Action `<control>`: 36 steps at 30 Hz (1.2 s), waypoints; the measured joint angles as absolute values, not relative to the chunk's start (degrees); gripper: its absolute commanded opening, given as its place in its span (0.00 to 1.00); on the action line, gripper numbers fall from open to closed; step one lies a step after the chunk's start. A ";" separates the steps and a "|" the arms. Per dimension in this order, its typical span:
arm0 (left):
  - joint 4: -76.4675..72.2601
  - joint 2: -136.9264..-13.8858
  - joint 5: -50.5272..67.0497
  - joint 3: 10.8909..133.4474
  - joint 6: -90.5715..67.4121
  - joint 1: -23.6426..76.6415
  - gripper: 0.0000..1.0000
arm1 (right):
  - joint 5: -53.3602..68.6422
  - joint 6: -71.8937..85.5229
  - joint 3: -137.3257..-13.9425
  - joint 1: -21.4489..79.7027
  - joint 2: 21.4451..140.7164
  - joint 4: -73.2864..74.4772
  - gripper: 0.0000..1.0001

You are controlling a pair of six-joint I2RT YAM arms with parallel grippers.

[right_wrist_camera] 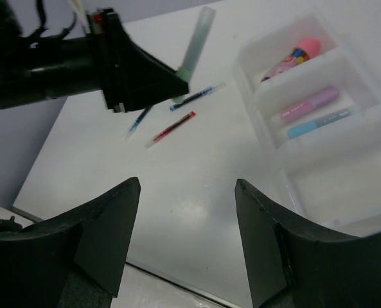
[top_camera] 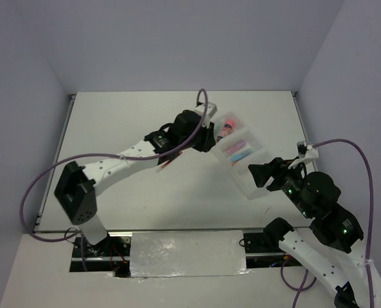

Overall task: Sort the stationery into containers
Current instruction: Place the pen in the storage box, then pick up the pen from the center of the board.

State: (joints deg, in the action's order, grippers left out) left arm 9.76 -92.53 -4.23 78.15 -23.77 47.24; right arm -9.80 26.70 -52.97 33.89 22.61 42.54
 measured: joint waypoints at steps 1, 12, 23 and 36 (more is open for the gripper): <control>9.39 -95.79 -3.60 81.87 -23.09 47.97 0.21 | -10.59 26.87 -53.58 33.89 22.04 42.83 0.69; 13.19 -126.67 -1.63 115.92 -17.87 51.27 0.53 | -14.50 27.09 -59.51 33.89 21.06 46.74 0.69; 16.16 -128.16 -5.19 111.96 -17.98 51.16 0.94 | -14.98 26.98 -60.84 33.89 21.30 46.57 0.70; 33.21 -75.64 -30.24 80.16 -38.13 29.36 0.99 | -11.64 35.16 -49.78 36.14 49.32 31.11 0.70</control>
State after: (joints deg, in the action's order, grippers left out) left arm 33.21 -75.64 -30.24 80.16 -38.13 29.36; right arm -11.64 35.16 -49.78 36.14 49.32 31.11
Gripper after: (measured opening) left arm 0.993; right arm 0.696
